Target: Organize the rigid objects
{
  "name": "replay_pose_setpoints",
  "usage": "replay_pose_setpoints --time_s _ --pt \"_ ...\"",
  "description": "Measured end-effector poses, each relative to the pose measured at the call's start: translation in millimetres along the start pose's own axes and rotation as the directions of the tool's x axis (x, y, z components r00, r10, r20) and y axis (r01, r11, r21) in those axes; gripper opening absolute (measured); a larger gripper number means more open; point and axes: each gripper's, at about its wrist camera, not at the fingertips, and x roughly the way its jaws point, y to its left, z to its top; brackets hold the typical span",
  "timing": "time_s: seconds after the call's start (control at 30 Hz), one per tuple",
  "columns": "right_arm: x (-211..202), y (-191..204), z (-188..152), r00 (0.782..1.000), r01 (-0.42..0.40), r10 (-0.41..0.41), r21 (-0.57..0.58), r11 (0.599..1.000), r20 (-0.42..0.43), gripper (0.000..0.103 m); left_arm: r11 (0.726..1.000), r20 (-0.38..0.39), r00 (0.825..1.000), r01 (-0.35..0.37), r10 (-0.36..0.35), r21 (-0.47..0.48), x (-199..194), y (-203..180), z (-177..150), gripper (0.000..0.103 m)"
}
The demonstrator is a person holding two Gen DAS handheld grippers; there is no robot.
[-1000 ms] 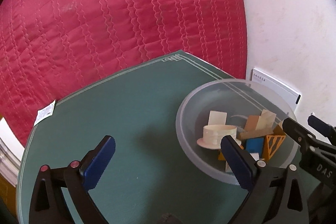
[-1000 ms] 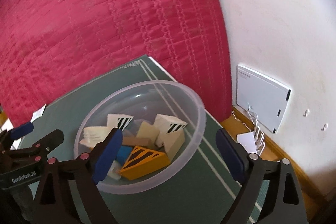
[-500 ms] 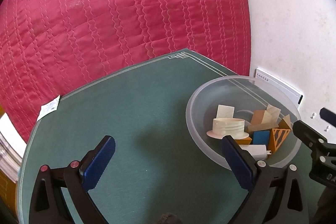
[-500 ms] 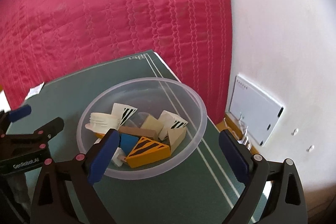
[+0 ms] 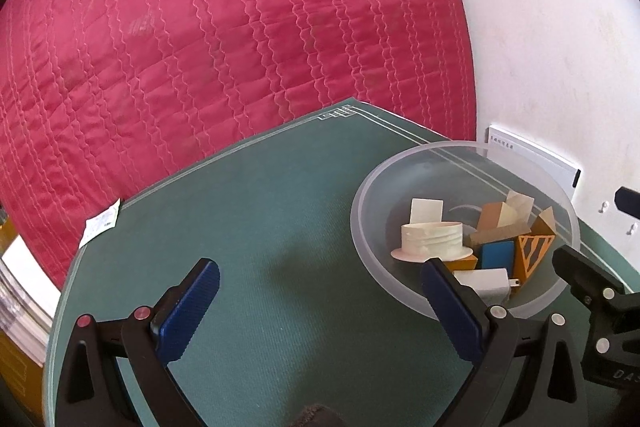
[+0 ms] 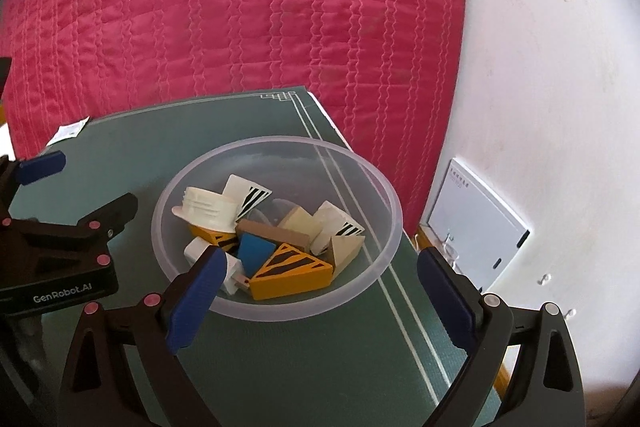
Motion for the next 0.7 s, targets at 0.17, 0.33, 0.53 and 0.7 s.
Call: replay_pose_setpoints --time_s 0.17,0.33,0.53,0.7 --pt "2.7 -1.6 -1.4 1.000 0.003 -0.003 0.002 1.000 -0.011 0.097 1.000 0.003 1.000 0.003 -0.003 0.017 0.8 -3.7 -0.4 0.102" --pt "7.8 -1.5 -3.8 1.000 0.008 -0.008 -0.004 1.000 -0.025 0.097 1.000 -0.004 1.000 0.003 -0.003 0.020 2.1 -4.6 -2.5 0.102" --pt "12.8 2.2 -6.5 0.999 0.009 -0.009 -0.018 1.000 -0.038 0.097 1.000 -0.019 1.000 0.005 -0.005 0.016 4.9 -6.8 -4.5 0.102" --pt "14.5 1.1 -6.7 0.999 0.006 -0.007 -0.011 1.000 -0.044 0.097 1.000 -0.020 1.000 0.004 -0.004 0.020 6.0 -8.3 -6.4 0.102"
